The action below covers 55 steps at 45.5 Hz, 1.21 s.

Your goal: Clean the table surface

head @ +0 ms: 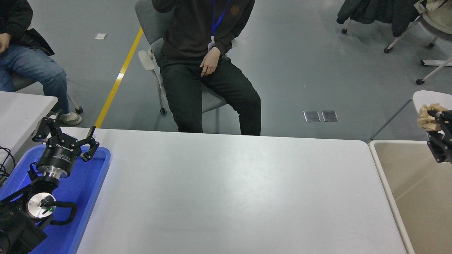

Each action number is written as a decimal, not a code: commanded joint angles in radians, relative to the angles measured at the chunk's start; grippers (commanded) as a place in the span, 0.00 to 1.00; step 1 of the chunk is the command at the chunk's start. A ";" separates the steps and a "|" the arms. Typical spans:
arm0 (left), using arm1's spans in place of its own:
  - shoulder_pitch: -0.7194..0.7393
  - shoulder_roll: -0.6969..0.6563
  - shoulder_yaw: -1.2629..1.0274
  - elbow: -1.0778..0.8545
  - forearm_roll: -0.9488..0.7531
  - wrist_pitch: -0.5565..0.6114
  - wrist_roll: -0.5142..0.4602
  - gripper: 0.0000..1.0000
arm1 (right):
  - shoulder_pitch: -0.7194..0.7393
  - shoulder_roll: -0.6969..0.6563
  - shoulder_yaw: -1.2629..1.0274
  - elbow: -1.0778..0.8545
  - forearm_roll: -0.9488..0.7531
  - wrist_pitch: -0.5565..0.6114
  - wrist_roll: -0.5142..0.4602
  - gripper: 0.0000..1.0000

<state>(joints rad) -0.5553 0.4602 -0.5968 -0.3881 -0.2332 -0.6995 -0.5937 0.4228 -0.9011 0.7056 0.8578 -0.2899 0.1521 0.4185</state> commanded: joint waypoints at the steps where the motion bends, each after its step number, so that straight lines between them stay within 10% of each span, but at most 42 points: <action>1: 0.000 0.000 0.000 0.000 0.000 0.000 0.000 1.00 | -0.013 0.053 0.014 -0.222 0.049 0.164 0.014 0.00; 55: 0.000 0.000 0.000 0.000 0.000 0.000 0.000 1.00 | 0.053 0.327 -0.118 -0.798 0.049 0.277 0.032 0.00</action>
<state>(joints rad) -0.5555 0.4602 -0.5967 -0.3881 -0.2331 -0.6995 -0.5937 0.4663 -0.6420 0.6320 0.1477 -0.2410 0.4371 0.4541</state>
